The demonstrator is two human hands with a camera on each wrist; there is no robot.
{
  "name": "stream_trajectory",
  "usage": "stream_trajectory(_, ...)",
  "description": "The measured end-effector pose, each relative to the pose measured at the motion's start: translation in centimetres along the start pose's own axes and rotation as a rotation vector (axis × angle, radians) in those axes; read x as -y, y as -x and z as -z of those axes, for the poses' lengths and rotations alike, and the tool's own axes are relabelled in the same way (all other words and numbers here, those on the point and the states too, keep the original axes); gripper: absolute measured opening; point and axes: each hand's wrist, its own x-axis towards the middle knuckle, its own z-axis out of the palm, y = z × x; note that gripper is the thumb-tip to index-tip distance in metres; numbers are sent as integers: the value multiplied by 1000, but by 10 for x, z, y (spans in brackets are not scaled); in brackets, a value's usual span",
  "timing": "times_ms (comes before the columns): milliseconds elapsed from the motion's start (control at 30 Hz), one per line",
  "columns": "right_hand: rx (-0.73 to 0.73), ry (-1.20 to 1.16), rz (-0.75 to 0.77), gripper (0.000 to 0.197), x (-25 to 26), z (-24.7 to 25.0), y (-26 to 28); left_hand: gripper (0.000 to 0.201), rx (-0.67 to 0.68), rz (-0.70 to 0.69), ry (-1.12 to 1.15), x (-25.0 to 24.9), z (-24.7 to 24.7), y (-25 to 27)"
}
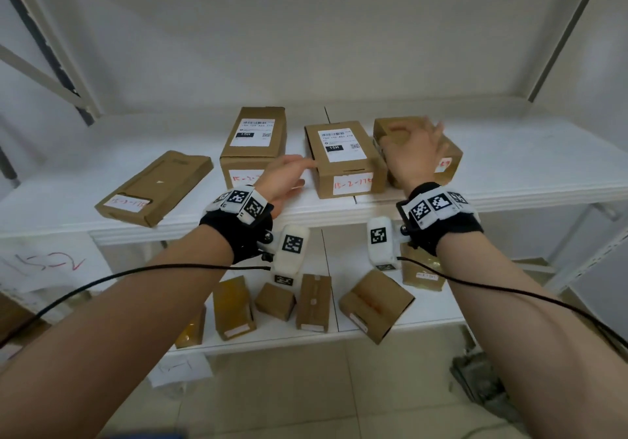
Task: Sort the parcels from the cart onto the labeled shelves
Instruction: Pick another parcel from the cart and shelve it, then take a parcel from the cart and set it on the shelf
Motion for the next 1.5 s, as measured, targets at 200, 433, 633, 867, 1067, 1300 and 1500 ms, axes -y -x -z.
stream_trajectory(200,105,-359,107,12,62,-49,55,17,77,-42,73,18,38,40)
stream_trajectory(433,508,-596,199,20,116,-136,148,19,-71,49,124,74,139,89)
stream_trajectory(633,812,-519,240,28,147,-217,247,17,-276,207,235,156,240,140)
stream_trajectory(867,1088,-410,112,28,163,-309,369,22,-538,411,255,264,353,219)
stream_trajectory(1067,1241,-325,-69,26,151,-370,466,33,-657,573,284,363,424,282)
stream_trajectory(1300,1364,-215,-238,22,119,-415,567,33,-725,728,218,485,475,348)
stream_trajectory(1500,1412,-118,-395,22,90,-456,639,36,-764,837,243,589,496,395)
